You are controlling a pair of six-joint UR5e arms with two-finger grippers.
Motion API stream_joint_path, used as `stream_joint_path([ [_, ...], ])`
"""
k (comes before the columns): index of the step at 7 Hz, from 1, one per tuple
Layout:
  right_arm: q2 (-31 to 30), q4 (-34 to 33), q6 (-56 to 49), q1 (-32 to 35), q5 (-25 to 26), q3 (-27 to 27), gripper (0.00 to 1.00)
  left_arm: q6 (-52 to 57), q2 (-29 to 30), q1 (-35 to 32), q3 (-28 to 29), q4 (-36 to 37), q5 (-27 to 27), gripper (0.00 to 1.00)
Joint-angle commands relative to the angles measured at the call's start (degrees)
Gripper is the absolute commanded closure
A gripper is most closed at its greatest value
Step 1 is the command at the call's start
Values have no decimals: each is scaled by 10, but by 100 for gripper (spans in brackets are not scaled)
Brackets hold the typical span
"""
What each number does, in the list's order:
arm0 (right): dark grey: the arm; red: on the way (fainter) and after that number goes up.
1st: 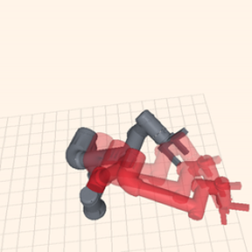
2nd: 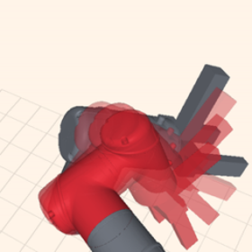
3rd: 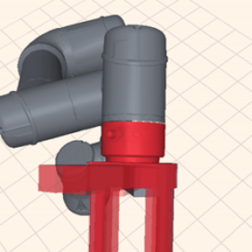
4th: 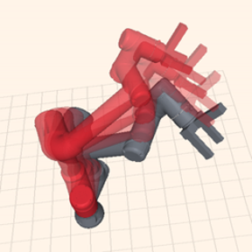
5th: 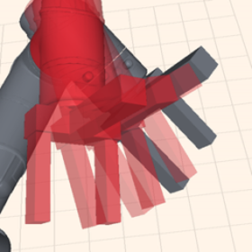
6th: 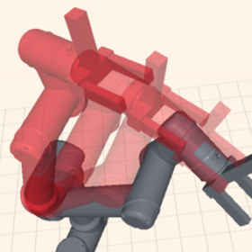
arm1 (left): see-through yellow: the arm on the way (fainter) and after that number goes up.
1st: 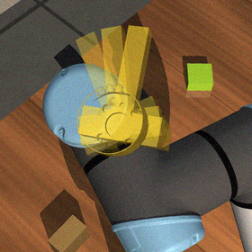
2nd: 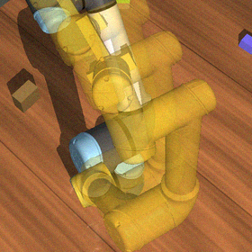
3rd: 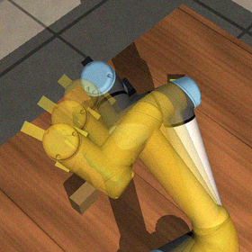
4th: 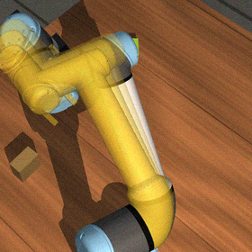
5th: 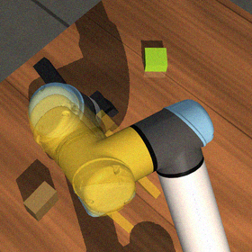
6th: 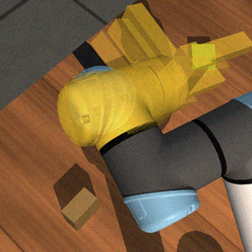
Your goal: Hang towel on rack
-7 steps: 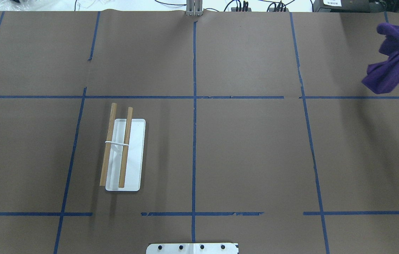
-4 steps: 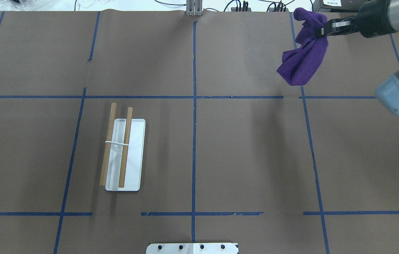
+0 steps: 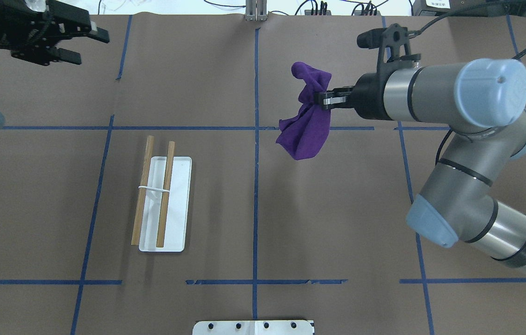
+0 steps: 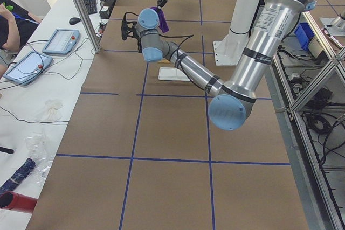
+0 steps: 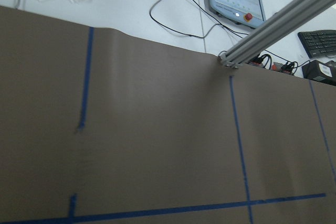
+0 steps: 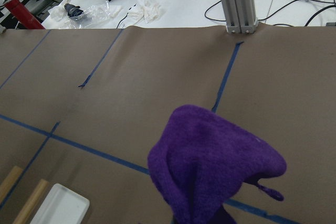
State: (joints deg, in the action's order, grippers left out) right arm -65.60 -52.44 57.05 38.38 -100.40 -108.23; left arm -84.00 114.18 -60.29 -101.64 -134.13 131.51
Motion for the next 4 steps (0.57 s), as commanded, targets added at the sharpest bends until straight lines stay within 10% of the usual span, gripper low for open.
stream_joint_path([
  [1, 28, -41, 2, -65, 63, -15, 100, -108, 66, 102, 4, -1, -71, 0],
  [4, 28, -43, 2, -88, 90, -34, 100, -126, 116, 184, 30, 0, -132, 0],
])
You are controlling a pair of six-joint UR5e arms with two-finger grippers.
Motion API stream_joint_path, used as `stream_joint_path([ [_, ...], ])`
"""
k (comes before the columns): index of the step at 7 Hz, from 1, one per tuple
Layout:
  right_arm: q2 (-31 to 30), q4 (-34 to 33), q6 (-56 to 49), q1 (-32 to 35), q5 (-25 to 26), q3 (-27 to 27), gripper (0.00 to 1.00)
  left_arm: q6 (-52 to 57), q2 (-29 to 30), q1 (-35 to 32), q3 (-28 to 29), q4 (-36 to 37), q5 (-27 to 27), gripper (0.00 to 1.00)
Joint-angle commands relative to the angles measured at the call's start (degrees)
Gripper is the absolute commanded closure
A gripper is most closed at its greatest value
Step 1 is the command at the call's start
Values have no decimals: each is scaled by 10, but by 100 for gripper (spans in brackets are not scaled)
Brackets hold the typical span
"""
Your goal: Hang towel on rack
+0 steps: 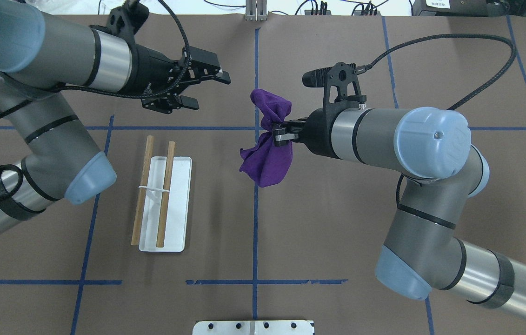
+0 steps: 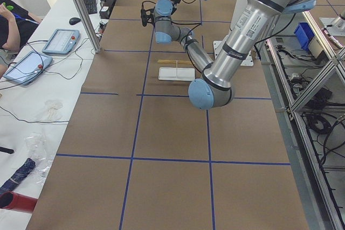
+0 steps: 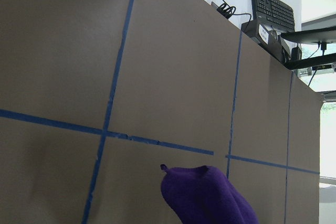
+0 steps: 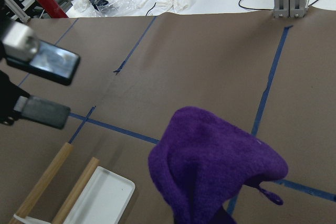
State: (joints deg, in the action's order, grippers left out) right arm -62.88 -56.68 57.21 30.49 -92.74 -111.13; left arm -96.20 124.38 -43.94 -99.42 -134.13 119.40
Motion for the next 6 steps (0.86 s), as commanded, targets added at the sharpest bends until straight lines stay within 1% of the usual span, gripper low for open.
stream_joint_path([
  [1, 0, -1, -1, -10, 17, -11, 100, -3, 24, 23, 19, -1, -11, 0],
  [2, 0, 0, -1, -12, 17, -14, 100, -5, 45, 24, 41, -1, -11, 1],
  [3, -3, -1, -1, -16, 18, -28, 100, -4, 53, 24, 46, -1, -11, 2],
  [4, -4, -1, -2, -20, 21, -30, 100, -3, 55, 24, 51, 0, -11, 2],
  [5, -1, 0, -2, -25, 30, -31, 100, 1, 55, 24, 56, -1, -10, 10],
  [6, -1, -1, -5, -25, 33, -30, 100, 2, 55, 24, 56, -2, -9, 13],
])
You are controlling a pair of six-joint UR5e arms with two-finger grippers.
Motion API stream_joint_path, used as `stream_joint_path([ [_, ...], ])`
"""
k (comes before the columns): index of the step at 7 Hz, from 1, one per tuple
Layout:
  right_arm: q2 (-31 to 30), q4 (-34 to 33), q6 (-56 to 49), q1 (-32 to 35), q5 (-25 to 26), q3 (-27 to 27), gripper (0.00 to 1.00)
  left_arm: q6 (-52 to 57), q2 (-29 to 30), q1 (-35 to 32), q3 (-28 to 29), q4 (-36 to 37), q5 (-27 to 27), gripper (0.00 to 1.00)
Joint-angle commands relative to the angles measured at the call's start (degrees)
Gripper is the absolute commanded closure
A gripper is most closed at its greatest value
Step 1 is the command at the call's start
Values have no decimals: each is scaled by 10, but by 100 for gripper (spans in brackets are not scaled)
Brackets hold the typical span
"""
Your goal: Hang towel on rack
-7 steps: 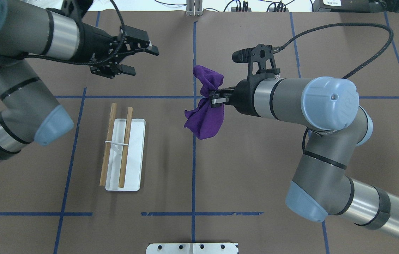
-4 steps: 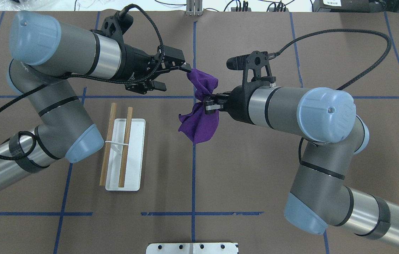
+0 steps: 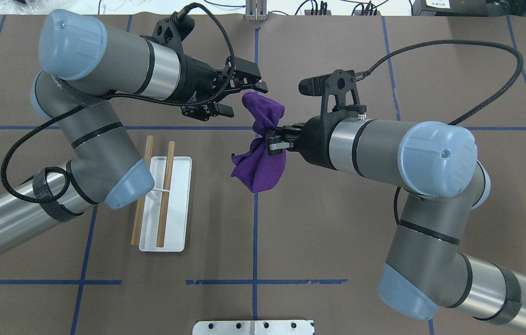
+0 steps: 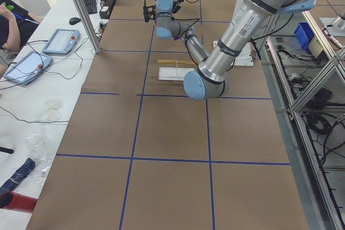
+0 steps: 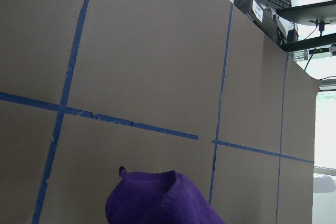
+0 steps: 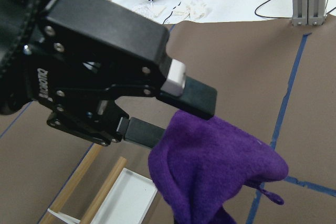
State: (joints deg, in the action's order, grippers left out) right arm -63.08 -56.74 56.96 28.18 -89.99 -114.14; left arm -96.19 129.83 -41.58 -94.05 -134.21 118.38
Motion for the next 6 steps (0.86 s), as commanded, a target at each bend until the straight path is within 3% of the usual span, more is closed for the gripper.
stream_joint_path([
  [1, 1, 0, -4, -2, 5, -1, 100, 1, 2, 0, 2, 0, 2, 31],
  [2, 2, 0, -4, -2, 5, -1, 100, 2, 2, 0, 0, 2, 6, 76],
  [3, 2, 0, -4, -2, 5, -1, 100, 3, 2, 0, -4, 2, 7, 100],
  [5, 0, 0, -5, -1, 3, -6, 100, 2, 2, -1, -5, 2, 7, 100],
  [6, -2, 0, 1, -7, 5, -11, 23, 2, 2, -1, -6, 2, 16, 100],
])
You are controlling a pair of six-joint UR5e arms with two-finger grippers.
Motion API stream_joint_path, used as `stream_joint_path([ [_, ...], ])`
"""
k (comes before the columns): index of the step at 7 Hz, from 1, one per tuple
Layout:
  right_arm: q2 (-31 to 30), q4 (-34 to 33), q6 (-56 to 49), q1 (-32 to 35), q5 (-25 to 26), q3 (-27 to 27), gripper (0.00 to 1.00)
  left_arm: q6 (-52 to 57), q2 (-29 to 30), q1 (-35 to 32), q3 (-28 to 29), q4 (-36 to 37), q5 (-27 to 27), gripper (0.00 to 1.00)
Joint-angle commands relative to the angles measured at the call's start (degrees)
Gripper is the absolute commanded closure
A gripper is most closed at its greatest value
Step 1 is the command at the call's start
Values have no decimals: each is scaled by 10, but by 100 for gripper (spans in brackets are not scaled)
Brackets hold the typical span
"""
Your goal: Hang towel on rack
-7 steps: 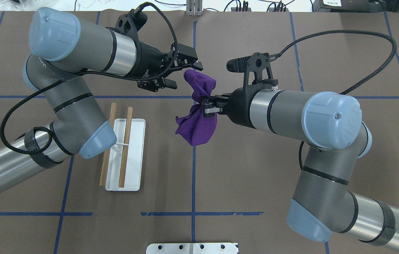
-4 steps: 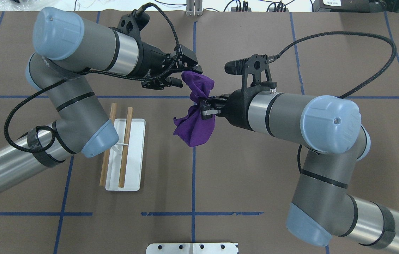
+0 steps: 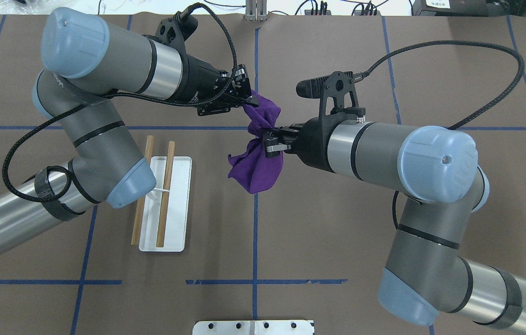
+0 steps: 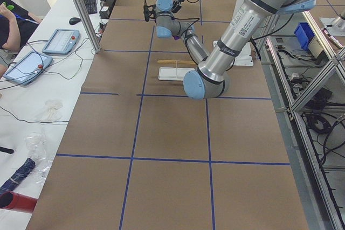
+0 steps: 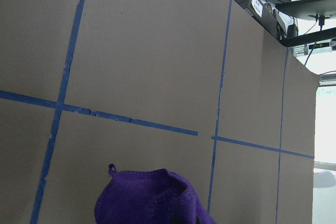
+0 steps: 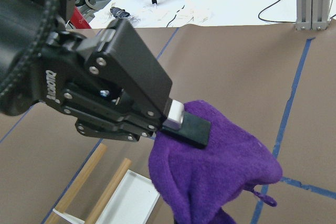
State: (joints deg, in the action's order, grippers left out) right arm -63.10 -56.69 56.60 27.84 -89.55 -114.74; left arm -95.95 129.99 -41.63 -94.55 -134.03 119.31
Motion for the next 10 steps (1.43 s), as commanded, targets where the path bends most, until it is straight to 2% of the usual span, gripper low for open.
stream_joint_path([
  [1, -5, -3, 5, -7, -2, -18, 0, -3, 0, 0, -3, 3, 21, 100],
  [2, -10, -27, 4, -10, -6, -31, 0, -4, 0, -3, -11, 5, 22, 100],
  [3, -14, -78, 4, -13, -11, -60, 0, -5, -1, -8, -18, 8, 30, 100],
  [4, -23, -143, 3, -9, -44, -102, 0, -5, -1, -22, -19, 8, 54, 100],
  [5, -56, -220, 2, 5, -84, -155, 0, -6, 0, -33, -26, 8, 61, 100],
  [6, -76, -336, 1, 52, -151, -207, 0, -7, -1, -35, -30, 9, 60, 100],
  [7, -75, -444, -7, 118, -236, -221, 0, -9, -1, -37, -41, 11, 52, 100],
  [8, -91, -495, -46, 164, -264, -222, 0, -9, -4, -39, -68, 15, 0, 100],
  [10, -133, -603, -266, 246, -265, -218, 0, -9, -3, -29, -130, 97, -120, 100],
])
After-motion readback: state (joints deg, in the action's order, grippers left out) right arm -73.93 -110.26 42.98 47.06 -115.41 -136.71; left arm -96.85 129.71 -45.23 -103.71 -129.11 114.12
